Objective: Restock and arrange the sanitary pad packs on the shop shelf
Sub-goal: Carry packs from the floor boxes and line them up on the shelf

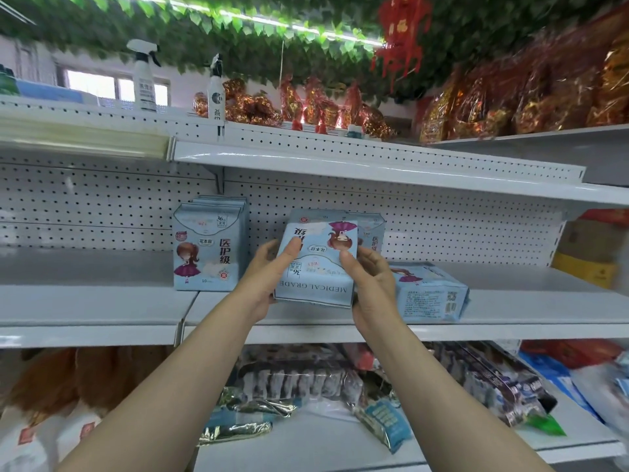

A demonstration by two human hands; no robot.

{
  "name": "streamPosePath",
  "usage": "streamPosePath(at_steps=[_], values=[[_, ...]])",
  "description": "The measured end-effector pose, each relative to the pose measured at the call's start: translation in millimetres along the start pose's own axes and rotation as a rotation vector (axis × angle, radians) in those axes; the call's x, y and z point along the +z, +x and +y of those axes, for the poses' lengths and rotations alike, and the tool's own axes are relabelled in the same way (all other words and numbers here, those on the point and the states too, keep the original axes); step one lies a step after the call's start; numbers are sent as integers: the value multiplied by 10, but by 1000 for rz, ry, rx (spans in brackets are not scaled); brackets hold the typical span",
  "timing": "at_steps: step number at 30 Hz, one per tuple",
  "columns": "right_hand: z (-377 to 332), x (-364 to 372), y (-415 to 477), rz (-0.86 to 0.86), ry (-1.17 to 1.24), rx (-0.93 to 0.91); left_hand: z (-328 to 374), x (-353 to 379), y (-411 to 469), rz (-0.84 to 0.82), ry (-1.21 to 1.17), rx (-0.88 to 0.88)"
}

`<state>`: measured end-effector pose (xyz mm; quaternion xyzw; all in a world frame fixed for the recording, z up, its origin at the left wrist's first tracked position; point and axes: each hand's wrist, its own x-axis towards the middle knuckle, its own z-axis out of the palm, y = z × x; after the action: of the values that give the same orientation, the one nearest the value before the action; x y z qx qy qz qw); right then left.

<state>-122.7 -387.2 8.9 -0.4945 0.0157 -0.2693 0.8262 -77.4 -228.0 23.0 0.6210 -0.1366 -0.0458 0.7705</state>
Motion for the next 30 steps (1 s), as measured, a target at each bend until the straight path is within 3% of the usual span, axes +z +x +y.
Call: streamPosePath(at_steps=[3, 12, 17, 22, 26, 30], values=[[17, -14, -14, -21, -7, 6, -7, -65, -14, -12, 60, -67], [-12, -53, 27, -91, -144, 85, 123, -327, -68, -110, 133, -6], [-35, -153, 72, -115, -311, 266, 273, -512, -59, -195, 298, 42], [41, -35, -6, 14, -7, 346, 258, -457, 5, 86, 222, 18], [132, 81, -124, 64, 263, 373, 142, -424, -40, -13, 81, -218], [241, 33, -181, 40, 149, 380, 103, -368, -27, 31, -14, -166]])
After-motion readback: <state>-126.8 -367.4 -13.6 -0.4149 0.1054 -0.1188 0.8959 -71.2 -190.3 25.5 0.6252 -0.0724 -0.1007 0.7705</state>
